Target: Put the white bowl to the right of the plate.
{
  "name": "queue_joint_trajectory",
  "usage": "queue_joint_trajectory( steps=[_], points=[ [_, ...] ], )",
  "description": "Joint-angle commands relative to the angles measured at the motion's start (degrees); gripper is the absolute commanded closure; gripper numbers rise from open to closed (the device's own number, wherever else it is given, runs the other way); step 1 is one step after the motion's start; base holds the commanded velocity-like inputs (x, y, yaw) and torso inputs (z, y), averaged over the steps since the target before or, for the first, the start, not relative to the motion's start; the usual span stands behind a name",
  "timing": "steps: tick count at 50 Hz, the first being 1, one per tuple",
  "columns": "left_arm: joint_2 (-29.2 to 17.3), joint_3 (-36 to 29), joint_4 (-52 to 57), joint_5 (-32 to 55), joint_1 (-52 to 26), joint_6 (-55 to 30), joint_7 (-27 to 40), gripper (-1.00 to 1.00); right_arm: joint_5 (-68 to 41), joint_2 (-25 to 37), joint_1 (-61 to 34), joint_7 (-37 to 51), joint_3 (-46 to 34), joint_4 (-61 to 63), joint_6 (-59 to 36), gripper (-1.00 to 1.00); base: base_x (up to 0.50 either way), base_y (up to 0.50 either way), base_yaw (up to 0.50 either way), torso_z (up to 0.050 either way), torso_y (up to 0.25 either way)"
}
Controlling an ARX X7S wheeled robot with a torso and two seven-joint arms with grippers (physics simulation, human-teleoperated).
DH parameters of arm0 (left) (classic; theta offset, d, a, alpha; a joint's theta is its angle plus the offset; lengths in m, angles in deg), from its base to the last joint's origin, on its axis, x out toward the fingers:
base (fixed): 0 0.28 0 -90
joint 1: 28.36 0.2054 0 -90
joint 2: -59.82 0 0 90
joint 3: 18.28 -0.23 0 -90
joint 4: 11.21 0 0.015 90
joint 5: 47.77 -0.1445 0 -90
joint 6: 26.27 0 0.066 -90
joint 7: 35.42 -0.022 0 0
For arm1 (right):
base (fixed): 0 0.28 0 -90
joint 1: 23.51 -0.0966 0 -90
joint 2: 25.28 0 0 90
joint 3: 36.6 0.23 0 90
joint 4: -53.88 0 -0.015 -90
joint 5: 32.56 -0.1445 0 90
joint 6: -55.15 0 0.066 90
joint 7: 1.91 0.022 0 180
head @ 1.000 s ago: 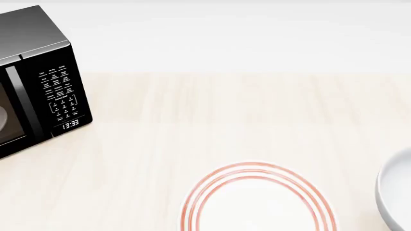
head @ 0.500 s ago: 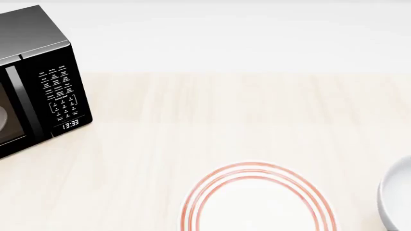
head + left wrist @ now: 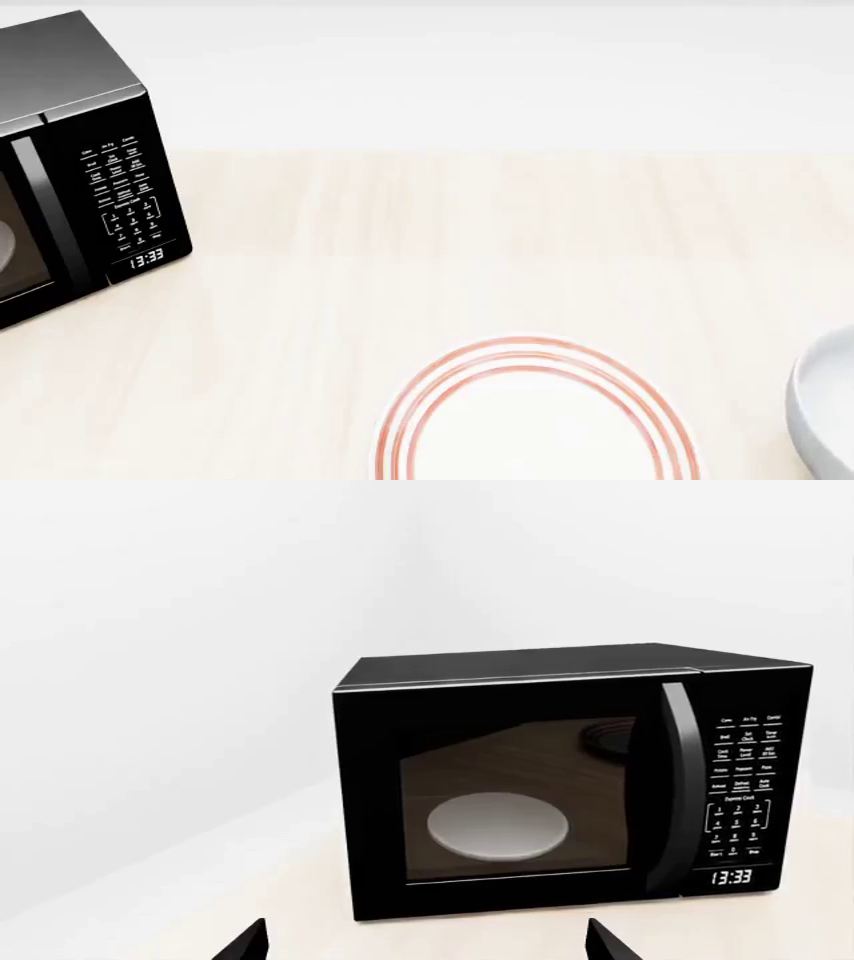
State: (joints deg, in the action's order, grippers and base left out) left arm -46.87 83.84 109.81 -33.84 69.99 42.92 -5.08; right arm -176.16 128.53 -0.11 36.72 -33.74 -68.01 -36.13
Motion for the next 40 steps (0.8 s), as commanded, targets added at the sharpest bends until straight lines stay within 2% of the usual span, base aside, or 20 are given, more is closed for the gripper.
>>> queue_joint_trajectory(
  steps=[1, 8, 15, 22, 28, 30, 35, 39, 40],
  points=[
    [-0.19, -0.28, -0.15, 0.04, -0.13, -0.05, 0.20, -1.00, 7.32, 7.97, -1.44, 6.09, 1.30, 16.25, 11.17, -1.00, 0.00, 0.00, 0.00, 0.000, 0.000],
    [-0.29, -0.10, 0.09, 0.28, 0.16, 0.07, 0.28, -1.00, 24.91, 17.28, -3.60, 19.56, 1.56, 34.86, 23.86, -1.00, 0.00, 0.00, 0.00, 0.000, 0.000],
    [-0.38, -0.21, 0.21, 0.28, 0.37, 0.33, 0.34, -1.00, 46.22, 24.40, -7.06, 33.43, 3.71, 52.36, 25.36, -1.00, 0.00, 0.00, 0.00, 0.000, 0.000],
    [-0.51, -0.87, 0.75, 0.06, 1.00, 1.17, -0.02, -1.00, 59.69, 25.27, -7.56, 41.11, 4.37, 62.72, 27.25, -1.00, 0.00, 0.00, 0.00, 0.000, 0.000],
    [-0.69, -3.23, 1.51, -1.82, 2.54, 3.68, -0.86, -1.00, 77.14, 20.52, -5.74, 51.17, 3.17, 71.48, 24.35, -1.00, 0.00, 0.00, 0.00, 0.000, 0.000],
    [-0.77, -4.32, 1.55, -2.78, 3.07, 4.80, -1.19, -1.00, 81.55, 18.77, 1.62, 51.36, 9.30, 72.74, 22.04, -1.00, 0.00, 0.00, 0.00, 0.000, 0.000],
    [-0.93, -7.82, 2.34, -6.04, 5.52, 8.50, -2.07, -1.00, 96.30, 6.51, 29.14, 51.34, 27.67, 76.53, 11.77, -1.00, 0.00, 0.00, 0.00, 0.000, 0.000],
    [-1.04, -10.33, 3.24, -8.44, 7.80, 12.17, -2.71, -1.00, 111.23, -0.36, 39.94, 51.23, 29.76, 78.43, 5.39, -1.00, 0.00, 0.00, 0.00, 0.000, 0.000],
    [-1.04, -10.77, 3.55, -8.64, 8.45, 12.85, -2.90, -1.00, 114.82, -1.27, 41.98, 50.78, 28.96, 78.20, 6.23, -1.00, 0.00, 0.00, 0.00, 0.000, 0.000]
  ],
)
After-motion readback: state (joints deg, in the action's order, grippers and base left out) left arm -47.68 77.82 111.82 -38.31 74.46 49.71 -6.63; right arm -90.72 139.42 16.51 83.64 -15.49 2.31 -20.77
